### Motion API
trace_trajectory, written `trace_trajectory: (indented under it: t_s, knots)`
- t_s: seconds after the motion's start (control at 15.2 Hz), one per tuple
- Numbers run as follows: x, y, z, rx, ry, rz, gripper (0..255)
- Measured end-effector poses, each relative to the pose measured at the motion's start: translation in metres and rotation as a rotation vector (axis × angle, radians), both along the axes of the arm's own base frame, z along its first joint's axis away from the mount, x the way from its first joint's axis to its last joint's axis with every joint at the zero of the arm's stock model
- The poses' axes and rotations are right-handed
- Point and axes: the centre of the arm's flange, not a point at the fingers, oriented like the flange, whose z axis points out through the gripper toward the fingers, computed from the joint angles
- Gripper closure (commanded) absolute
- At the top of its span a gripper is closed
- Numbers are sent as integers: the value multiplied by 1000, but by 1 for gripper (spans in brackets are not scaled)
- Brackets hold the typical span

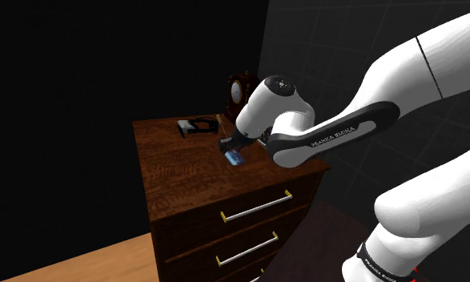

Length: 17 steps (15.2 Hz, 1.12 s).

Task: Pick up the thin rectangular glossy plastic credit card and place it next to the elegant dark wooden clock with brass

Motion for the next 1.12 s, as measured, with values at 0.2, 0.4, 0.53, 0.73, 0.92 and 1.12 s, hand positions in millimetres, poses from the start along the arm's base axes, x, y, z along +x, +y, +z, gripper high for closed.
trace_trajectory:
  t_s: [0.2,0.4,0.53,0.73,0.92,1.12]
  knots:
    - [0,0,15,0,0,0,255]
    - [0,-1,31,0,0,0,255]
    - [0,0,44,1,0,0,255]
    - [0,0,58,1,0,0,255]
    - [0,0,75,1,0,0,255]
    - [1,0,90,1,0,0,255]
